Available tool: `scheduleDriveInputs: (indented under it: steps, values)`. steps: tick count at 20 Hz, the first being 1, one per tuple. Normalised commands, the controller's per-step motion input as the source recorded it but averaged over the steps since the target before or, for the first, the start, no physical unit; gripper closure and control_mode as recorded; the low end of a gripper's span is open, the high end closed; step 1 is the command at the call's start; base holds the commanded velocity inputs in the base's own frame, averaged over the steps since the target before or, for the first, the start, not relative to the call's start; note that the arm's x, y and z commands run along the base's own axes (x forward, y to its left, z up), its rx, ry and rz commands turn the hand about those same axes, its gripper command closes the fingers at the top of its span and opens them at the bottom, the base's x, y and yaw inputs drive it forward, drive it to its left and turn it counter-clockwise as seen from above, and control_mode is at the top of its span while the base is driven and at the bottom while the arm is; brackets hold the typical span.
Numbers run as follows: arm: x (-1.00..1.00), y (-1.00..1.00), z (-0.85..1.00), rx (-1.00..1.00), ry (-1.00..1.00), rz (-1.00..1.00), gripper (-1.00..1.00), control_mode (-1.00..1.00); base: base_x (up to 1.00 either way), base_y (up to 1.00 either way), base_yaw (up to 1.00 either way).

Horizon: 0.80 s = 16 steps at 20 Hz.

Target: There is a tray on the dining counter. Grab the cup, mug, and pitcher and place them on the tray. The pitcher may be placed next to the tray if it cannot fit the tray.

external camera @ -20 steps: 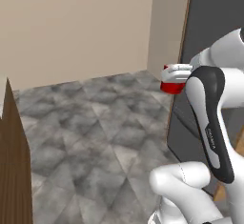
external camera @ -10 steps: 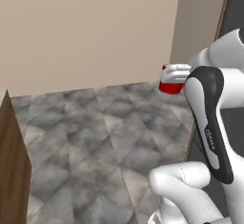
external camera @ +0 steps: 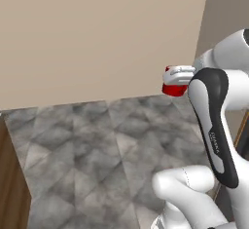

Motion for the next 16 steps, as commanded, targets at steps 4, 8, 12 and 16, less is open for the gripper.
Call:
scheduleDriveInputs:
  steps: [4, 8, 12, 16]
  values:
    - [0.00, 0.00, 0.00, 0.00, 0.00, 0.00, 1.00, 1.00, 1.00, -0.10, 0.10]
    - [0.00, 0.00, 0.00, 0.00, 0.00, 0.00, 1.00, 1.00, 1.00, -0.13, 0.07]
    - [0.00, 0.00, 0.00, 0.00, 0.00, 0.00, 1.00, 1.00, 1.00, -0.21, 0.07]
    - [0.00, 0.00, 0.00, 0.00, 0.00, 0.00, 1.00, 1.00, 1.00, -0.24, 0.07]
